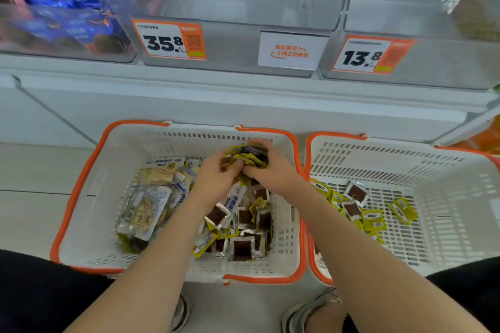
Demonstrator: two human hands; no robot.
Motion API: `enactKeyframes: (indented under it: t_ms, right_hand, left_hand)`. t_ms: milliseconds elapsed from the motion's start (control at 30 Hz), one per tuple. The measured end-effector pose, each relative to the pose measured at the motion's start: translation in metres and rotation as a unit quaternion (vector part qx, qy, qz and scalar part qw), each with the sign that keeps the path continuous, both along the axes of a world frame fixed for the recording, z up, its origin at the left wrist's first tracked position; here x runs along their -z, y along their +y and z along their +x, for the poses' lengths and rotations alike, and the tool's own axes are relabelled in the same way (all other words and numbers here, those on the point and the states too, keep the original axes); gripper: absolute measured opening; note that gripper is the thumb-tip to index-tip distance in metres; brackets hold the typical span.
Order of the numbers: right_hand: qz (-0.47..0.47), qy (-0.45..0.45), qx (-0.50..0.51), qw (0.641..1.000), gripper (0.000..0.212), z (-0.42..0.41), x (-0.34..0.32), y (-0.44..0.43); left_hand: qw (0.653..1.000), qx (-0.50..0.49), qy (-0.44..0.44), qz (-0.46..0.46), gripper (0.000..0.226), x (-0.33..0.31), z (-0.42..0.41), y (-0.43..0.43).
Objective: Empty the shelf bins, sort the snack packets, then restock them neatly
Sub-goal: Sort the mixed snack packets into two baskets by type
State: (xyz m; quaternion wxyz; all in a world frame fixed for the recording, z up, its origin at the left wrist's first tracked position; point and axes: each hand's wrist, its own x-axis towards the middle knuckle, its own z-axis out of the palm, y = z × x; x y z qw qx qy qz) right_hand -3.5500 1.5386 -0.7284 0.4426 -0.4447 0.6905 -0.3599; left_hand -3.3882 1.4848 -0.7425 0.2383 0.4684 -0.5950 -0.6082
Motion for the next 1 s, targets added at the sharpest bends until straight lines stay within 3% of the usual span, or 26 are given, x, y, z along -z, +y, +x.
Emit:
enactKeyframes:
  t_ms: [67, 167, 233, 300, 367, 467, 533, 600, 667, 767, 833, 900, 933, 1000]
  right_hand:
    - [-0.018, -0.059, -0.004, 0.998, 0.044, -0.01, -0.024, 0.009]
    - [-0.014, -0.073, 0.006, 0.997, 0.035, -0.037, -0.054, 0.029]
    - [0.035, -0.119, 0.048, 0.991, 0.039, -0.057, -0.068, 0.047]
    - [0.075, -0.129, 0.087, 0.985, 0.035, -0.08, -0.078, 0.069]
    - [0.109, -0.086, 0.137, 0.981, 0.029, -0.104, -0.082, 0.093]
    - [0.178, -0.008, 0.165, 0.97, 0.031, -0.135, -0.083, 0.124]
    - [0.289, 0.09, 0.109, 0.947, 0.052, -0.144, -0.082, 0.134]
    - [0.348, 0.267, 0.045, 0.898, 0.048, -0.14, -0.077, 0.135]
    - [0.254, 0.338, 0.078, 0.903, 0.02, -0.127, -0.069, 0.122]
    - [0.07, 0.262, 0.135, 0.953, 0.01, -0.092, -0.06, 0.094]
    - [0.013, 0.216, 0.06, 0.974, 0.009, -0.06, -0.06, 0.077]
    - [0.014, 0.203, -0.059, 0.977, 0.017, -0.033, -0.051, 0.062]
    - [0.029, 0.221, -0.114, 0.968, 0.02, -0.022, -0.041, 0.056]
    - [0.083, 0.282, -0.198, 0.935, 0.018, -0.006, -0.021, 0.047]
  left_hand:
    - [0.999, 0.028, -0.012, -0.031, 0.021, -0.017, -0.006, 0.001]
    - [0.999, 0.009, -0.034, -0.013, 0.025, -0.04, -0.03, 0.013]
    - [0.999, -0.006, -0.037, 0.008, 0.025, -0.054, -0.053, 0.033]
    - [0.999, -0.009, -0.029, 0.009, 0.042, -0.057, -0.075, 0.055]
    - [0.999, 0.003, -0.029, 0.012, 0.057, -0.055, -0.093, 0.078]
    - [0.99, 0.123, -0.03, 0.056, 0.064, -0.054, -0.111, 0.11]
    - [0.965, 0.253, -0.049, 0.036, 0.056, -0.056, -0.116, 0.124]
    - [0.958, 0.273, -0.06, -0.067, 0.028, -0.052, -0.113, 0.128]
    - [0.969, 0.175, -0.074, -0.16, 0.021, -0.046, -0.1, 0.122]
    - [0.963, 0.056, -0.127, -0.231, 0.024, -0.024, -0.069, 0.095]
    - [0.948, 0.063, -0.216, -0.225, 0.022, 0.002, -0.044, 0.072]
    - [0.91, 0.123, -0.337, -0.209, 0.021, 0.032, -0.014, 0.053]
    - [0.875, 0.154, -0.402, -0.221, 0.026, 0.044, 0.001, 0.045]
    - [0.816, 0.196, -0.494, -0.227, 0.055, 0.066, 0.027, 0.034]
